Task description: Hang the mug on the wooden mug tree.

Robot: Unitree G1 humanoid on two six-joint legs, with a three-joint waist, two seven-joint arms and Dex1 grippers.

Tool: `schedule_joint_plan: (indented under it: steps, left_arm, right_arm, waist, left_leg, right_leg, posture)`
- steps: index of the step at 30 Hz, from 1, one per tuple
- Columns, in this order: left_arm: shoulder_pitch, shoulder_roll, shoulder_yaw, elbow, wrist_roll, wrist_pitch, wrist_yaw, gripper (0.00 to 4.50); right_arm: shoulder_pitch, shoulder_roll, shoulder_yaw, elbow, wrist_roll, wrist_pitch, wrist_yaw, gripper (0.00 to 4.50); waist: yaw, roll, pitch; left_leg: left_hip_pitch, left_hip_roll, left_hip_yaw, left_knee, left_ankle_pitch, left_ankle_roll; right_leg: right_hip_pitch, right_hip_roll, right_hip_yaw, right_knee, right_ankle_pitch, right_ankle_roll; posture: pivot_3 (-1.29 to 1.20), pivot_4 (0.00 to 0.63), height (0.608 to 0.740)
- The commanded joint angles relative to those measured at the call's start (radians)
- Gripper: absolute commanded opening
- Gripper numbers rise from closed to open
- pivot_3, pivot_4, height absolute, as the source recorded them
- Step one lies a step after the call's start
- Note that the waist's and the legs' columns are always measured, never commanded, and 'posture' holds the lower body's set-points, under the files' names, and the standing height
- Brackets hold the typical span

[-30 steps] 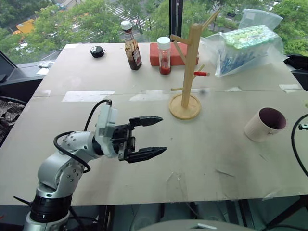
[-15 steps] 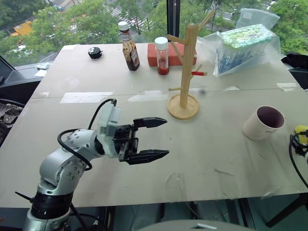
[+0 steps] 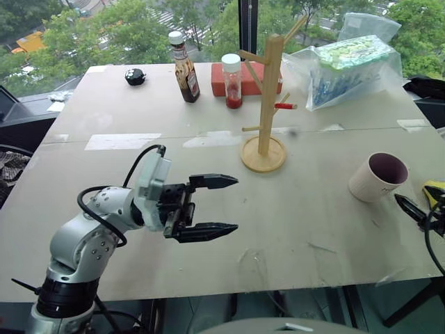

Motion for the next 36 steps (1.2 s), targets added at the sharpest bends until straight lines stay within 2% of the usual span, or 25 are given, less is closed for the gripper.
schedule_joint_plan:
  steps: [1, 8, 20, 28, 36]
  left_arm:
    - [0.013, 0.022, 0.044, -0.014, -0.022, -0.014, -0.024, 4.5]
    - [0.051, 0.042, 0.105, 0.012, -0.034, -0.023, -0.068, 4.5]
    - [0.069, 0.112, 0.226, 0.153, -0.047, -0.041, -0.228, 4.5]
    - [0.056, 0.15, 0.266, 0.259, -0.03, -0.068, -0.327, 4.5]
    - [0.049, 0.166, 0.283, 0.313, -0.022, -0.073, -0.373, 4.5]
  right_arm:
    - [-0.027, -0.045, -0.027, 0.06, -0.001, -0.047, 0.018, 4.02]
    - [-0.082, -0.108, 0.003, 0.197, -0.009, -0.102, 0.071, 4.02]
    - [-0.278, -0.11, 0.136, 0.396, -0.054, -0.192, 0.102, 4.02]
    - [-0.372, -0.111, 0.178, 0.451, -0.036, -0.188, 0.136, 4.02]
    - [-0.341, -0.143, 0.169, 0.382, 0.01, -0.127, 0.207, 4.02]
  waist:
    - [0.004, 0.001, 0.001]
    - [0.007, 0.001, 0.001]
    - [-0.004, 0.001, 0.001]
    - [-0.005, 0.002, 0.001]
    - [-0.004, 0.002, 0.001]
  left_leg:
    - [0.0, 0.0, 0.0, 0.0, 0.0, 0.0]
    - [0.0, 0.0, 0.0, 0.0, 0.0, 0.0]
    - [0.0, 0.0, 0.0, 0.0, 0.0, 0.0]
    - [-0.001, 0.0, 0.0, 0.0, 0.0, 0.0]
    - [-0.001, 0.0, -0.002, 0.0, 0.0, 0.0]
  right_leg:
    - [0.0, 0.0, 0.0, -0.001, 0.0, 0.0]
    - [0.0, -0.001, 0.0, -0.001, 0.0, 0.0]
    - [0.0, 0.0, -0.001, -0.001, 0.0, 0.0]
    - [-0.001, -0.001, -0.001, -0.001, 0.0, 0.0]
    - [-0.001, -0.001, -0.003, -0.001, 0.0, 0.0]
  posture:
    - [0.0, 0.15, 0.74]
    - [0.0, 0.15, 0.74]
    - [0.0, 0.15, 0.74]
    - [0.0, 0.15, 0.74]
    - [0.0, 0.15, 0.74]
